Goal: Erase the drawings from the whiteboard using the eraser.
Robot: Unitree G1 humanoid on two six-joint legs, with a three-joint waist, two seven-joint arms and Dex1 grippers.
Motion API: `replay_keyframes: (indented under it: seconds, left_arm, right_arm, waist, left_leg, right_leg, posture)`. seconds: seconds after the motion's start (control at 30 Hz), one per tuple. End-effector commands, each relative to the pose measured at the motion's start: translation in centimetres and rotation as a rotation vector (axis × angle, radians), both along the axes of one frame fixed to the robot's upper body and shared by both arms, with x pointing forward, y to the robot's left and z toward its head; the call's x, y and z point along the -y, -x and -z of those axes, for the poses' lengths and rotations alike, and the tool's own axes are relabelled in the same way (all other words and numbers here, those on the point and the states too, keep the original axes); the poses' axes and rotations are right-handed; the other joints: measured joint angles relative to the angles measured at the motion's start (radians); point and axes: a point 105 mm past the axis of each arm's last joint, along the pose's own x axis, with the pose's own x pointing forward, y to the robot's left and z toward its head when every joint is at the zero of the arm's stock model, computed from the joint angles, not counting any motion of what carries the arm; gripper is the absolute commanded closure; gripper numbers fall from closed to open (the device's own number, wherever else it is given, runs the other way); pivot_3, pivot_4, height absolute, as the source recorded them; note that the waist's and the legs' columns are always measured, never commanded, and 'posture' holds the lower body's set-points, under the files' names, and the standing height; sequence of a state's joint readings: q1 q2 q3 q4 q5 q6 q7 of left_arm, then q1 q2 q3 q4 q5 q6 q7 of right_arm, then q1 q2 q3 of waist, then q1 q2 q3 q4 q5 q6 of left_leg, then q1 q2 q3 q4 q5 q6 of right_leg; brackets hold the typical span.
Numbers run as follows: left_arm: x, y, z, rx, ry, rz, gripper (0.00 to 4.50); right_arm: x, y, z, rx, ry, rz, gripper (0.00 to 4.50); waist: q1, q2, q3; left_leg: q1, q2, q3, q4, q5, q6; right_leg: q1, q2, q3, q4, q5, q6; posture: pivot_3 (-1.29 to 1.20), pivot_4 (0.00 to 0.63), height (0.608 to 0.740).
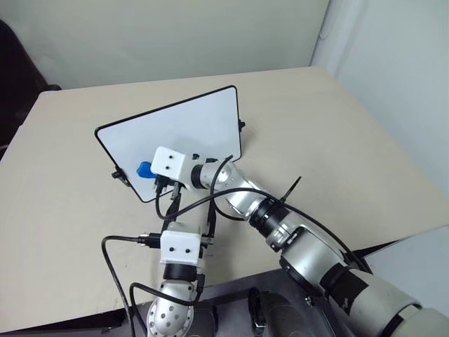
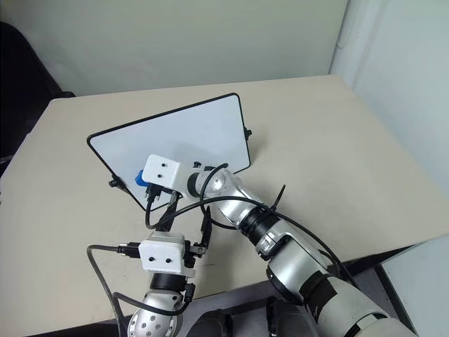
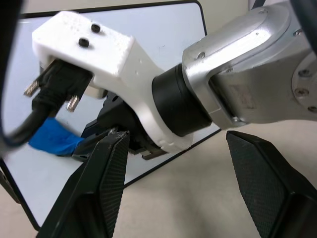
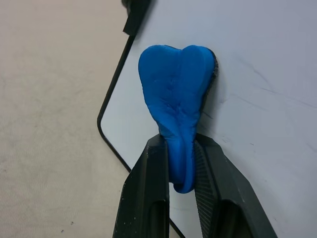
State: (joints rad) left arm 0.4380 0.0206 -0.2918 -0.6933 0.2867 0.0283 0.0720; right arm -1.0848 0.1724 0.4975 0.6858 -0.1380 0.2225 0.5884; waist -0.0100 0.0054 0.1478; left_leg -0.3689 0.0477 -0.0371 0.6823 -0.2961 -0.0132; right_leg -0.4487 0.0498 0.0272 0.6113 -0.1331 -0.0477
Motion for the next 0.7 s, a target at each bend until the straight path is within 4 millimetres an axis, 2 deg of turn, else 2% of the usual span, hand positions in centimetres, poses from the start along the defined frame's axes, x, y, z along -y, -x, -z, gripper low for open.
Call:
replay_keyframes:
  seconds: [0.03, 0.17, 0.23, 0.43, 0.63, 0.7]
  left_arm:
    - [0.8, 0.5, -1.0, 0.038, 0.030, 0.024, 1.08]
    - [0.8, 0.6, -1.1, 0.035, 0.031, 0.032, 1.08]
    - [0.9, 0.7, -1.1, 0.034, 0.031, 0.035, 1.08]
    - [0.9, 0.7, -1.1, 0.035, 0.031, 0.050, 1.08]
    - [1.1, 0.5, -1.0, 0.032, 0.035, 0.063, 1.08]
    - [1.3, 0.3, -0.9, 0.030, 0.038, 0.071, 1.08]
  right_arm:
    - [0.0, 0.4, -2.6, 0.007, -0.117, 0.004, 4.12]
    - [2.6, -0.5, -2.7, 0.010, -0.128, 0.050, 4.12]
    - [3.6, -0.8, -2.9, 0.011, -0.135, 0.076, 4.12]
    - [11.0, -2.6, -3.6, -0.138, -0.238, 0.273, 4.12]
    - [18.0, -2.1, -2.8, -0.321, -0.230, 0.454, 4.12]
    - [20.6, -1.8, -2.4, -0.360, -0.209, 0.522, 4.12]
  waist:
    - [0.000, 0.000, 0.000]
    - [0.002, 0.000, 0.000]
    - [0.003, 0.000, 0.000]
    - [0.007, -0.001, 0.000]
    - [0.007, -0.001, 0.000]
    - [0.007, -0.001, 0.000]
  left_leg:
    - [0.000, 0.000, 0.000, 0.000, 0.000, 0.000]
    - [0.000, 0.000, 0.000, 0.001, 0.001, 0.000]
    - [0.000, 0.000, 0.000, 0.001, 0.001, 0.000]
    - [0.000, 0.000, 0.001, 0.001, 0.000, 0.000]
    - [0.002, 0.000, 0.004, 0.002, 0.001, 0.000]
    - [0.002, 0.000, 0.005, 0.002, 0.002, 0.002]
  right_leg:
    - [0.000, 0.000, 0.000, 0.000, -0.001, 0.002]
    - [0.001, 0.000, 0.000, 0.000, -0.002, 0.004]
    - [0.001, 0.000, 0.000, 0.000, 0.001, -0.002]
    - [0.003, 0.000, 0.000, -0.001, 0.002, -0.001]
    - [0.004, 0.000, 0.001, -0.001, 0.001, 0.000]
    - [0.004, 0.000, 0.001, -0.001, -0.004, 0.009]
  posture:
    - [0.00, 0.150, 0.740]
    - [0.00, 0.150, 0.740]
    - [0.00, 0.150, 0.740]
    - [0.00, 0.150, 0.740]
    - [0.00, 0.150, 0.740]
    - [0.00, 0.150, 0.740]
